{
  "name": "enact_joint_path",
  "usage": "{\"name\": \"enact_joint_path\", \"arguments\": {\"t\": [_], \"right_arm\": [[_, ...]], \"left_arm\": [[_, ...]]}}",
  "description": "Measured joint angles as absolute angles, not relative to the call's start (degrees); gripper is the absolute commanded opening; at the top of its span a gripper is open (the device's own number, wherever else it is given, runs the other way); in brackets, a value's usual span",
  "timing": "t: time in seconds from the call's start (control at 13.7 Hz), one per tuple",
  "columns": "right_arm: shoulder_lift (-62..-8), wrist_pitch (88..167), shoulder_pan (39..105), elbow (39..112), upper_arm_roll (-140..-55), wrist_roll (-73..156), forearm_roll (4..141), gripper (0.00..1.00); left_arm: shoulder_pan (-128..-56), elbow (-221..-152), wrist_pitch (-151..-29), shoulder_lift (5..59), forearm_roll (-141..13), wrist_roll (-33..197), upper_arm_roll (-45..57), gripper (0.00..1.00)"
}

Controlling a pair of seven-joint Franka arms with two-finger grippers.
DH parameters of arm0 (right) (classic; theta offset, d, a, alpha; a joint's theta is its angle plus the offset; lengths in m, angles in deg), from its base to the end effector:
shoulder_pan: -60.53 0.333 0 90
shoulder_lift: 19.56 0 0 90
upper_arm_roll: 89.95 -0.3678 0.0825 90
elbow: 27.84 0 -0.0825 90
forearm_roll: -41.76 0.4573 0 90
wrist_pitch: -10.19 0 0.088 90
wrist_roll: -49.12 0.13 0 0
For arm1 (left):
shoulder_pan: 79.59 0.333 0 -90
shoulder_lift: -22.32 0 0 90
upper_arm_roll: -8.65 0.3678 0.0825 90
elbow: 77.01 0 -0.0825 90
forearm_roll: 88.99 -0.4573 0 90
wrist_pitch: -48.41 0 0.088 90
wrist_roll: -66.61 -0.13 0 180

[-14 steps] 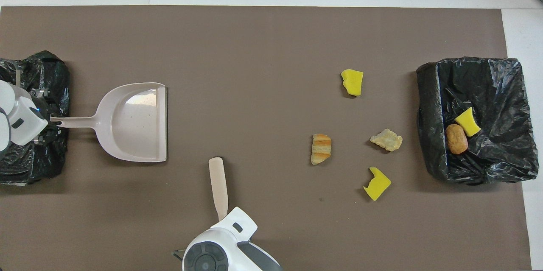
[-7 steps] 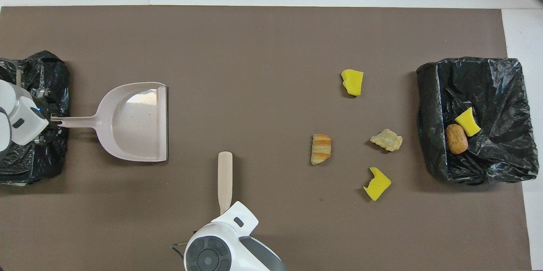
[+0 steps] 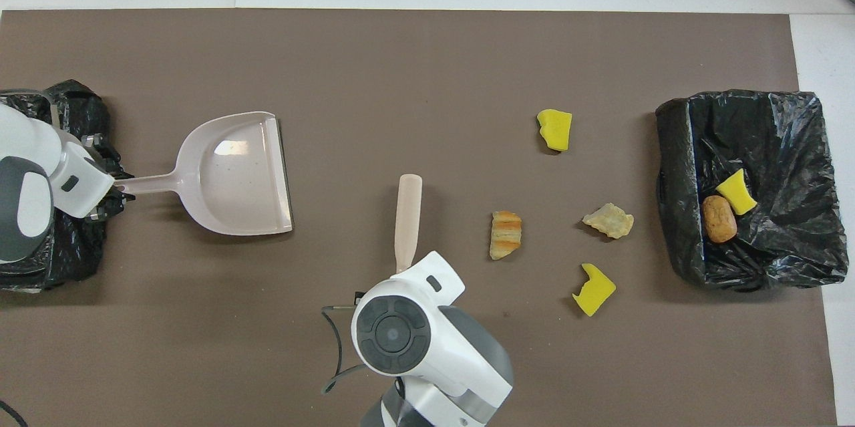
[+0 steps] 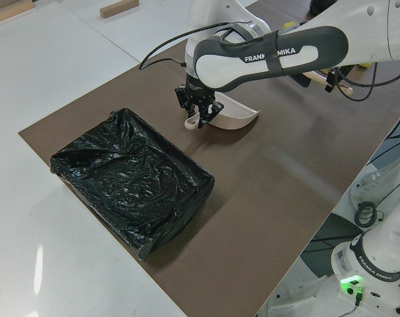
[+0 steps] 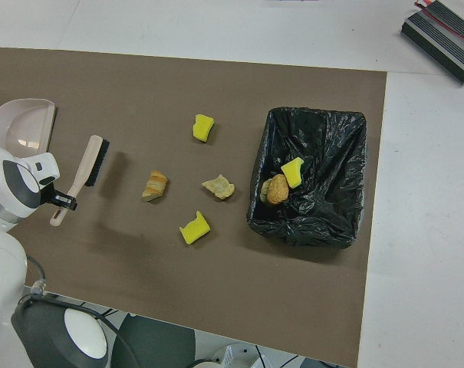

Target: Sweep and dump trash in bin

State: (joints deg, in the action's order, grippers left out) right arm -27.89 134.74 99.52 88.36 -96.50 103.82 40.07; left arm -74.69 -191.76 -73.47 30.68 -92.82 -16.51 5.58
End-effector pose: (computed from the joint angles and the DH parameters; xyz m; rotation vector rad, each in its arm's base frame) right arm 0.4549 0.4593 0.3643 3.1295 -0.2263 0.0108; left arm 0.6480 0.0257 0.3726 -2.3303 2.0733 0.0755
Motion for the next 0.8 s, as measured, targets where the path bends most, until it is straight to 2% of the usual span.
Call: {"name": "enact_joint_path", "arguments": {"t": [0.37, 0.58, 0.8], "right_arm": [[-17.73, 117.60, 90.61, 90.49, -96.36, 101.08, 36.71, 0.00], [-15.48, 112.61, 87.30, 94.54, -96.45, 101.12, 36.39, 0.00], [-13.71, 110.82, 84.26, 99.30, -96.43, 101.51, 36.31, 0.00]], "left_arm": [[-81.25, -191.76, -73.48, 30.68, -92.81, -6.77, 5.40, 0.00], [-84.64, -191.95, -73.25, 30.63, -92.81, -1.75, 5.35, 0.00], [-87.69, -193.19, -73.24, 30.08, -92.81, 1.91, 5.35, 0.00]]}}
